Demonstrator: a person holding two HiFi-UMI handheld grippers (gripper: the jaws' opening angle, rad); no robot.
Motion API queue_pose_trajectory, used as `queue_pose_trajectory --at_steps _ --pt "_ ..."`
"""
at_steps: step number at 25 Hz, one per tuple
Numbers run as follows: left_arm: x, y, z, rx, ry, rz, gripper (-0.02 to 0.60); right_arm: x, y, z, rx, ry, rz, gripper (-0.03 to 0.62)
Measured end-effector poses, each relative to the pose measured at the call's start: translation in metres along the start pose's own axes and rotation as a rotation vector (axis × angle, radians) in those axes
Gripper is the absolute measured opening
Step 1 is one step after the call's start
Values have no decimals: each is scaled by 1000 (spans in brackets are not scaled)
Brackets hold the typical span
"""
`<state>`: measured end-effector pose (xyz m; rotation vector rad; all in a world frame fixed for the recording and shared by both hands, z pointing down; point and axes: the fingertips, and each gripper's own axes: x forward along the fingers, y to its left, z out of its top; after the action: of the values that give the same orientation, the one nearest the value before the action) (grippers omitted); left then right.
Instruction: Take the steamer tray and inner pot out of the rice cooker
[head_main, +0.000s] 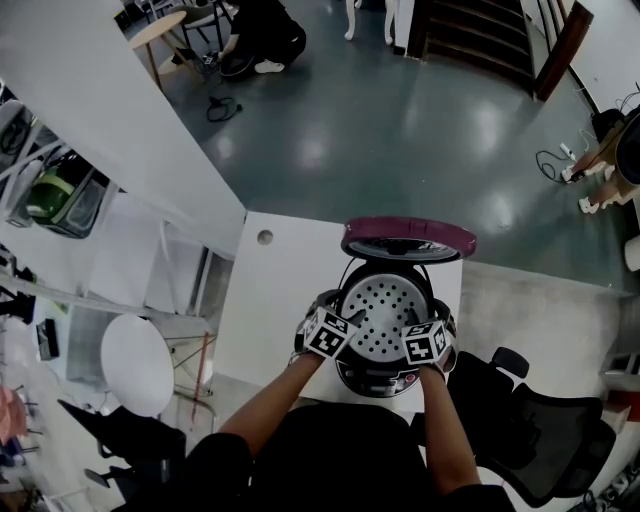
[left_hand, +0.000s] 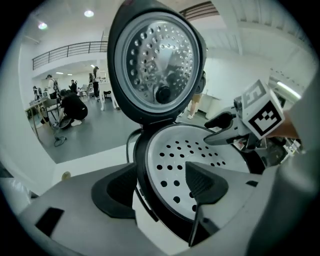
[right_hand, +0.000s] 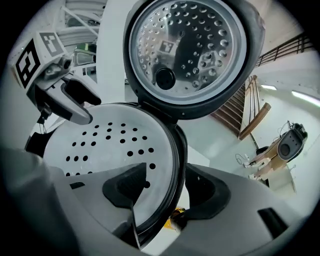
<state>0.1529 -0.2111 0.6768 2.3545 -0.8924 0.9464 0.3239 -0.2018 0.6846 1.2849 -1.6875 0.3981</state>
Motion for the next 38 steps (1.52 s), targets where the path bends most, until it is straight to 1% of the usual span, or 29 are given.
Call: queue_pose_trajectory --at_steps 4,6,9,10,12,14,16,17,18,21,26,29,32,35,37,38 --pt "7 11 -11 -34 42 2 284 4 1 -3 -55 31 -27 213" --pt "10 15 -13 -17 49 12 284 6 3 -5 -94 49 -37 213" --pt "10 20 -15 27 61 50 284 7 1 -7 -128 56 -63 204" --pt "9 21 -15 36 66 66 284 7 0 -6 -131 56 -71 166" --pt "8 24 -13 36 56 105 279 7 -3 -6 -136 55 -81 143" --pt "7 26 -11 23 35 136 251 6 -4 -7 -138 51 -86 141" --pt "5 27 -8 23 21 149 210 4 -5 -5 -117 37 -94 138" --pt "4 27 -6 30 16 150 195 2 -6 -4 -97 28 -95 103" --pt "3 27 -4 37 13 150 175 0 -7 -2 -73 19 -92 93" --pt "3 27 0 37 10 146 155 -4 -9 0 -17 0 -73 83" --pt "4 24 -2 43 14 149 161 -8 -9 -1 23 -20 -61 77" --pt "9 23 -6 35 22 154 231 -8 -10 -2 31 -30 -61 75" --pt "12 28 -9 46 27 201 238 -11 -10 -1 41 -38 -60 75" --pt "7 31 -4 55 4 247 203 -14 -9 1 51 -46 -49 77" --pt "4 31 3 54 -16 257 144 -14 -9 3 61 -49 -44 83" --pt "3 31 6 55 -24 258 131 -15 -9 5 64 -52 -44 81"
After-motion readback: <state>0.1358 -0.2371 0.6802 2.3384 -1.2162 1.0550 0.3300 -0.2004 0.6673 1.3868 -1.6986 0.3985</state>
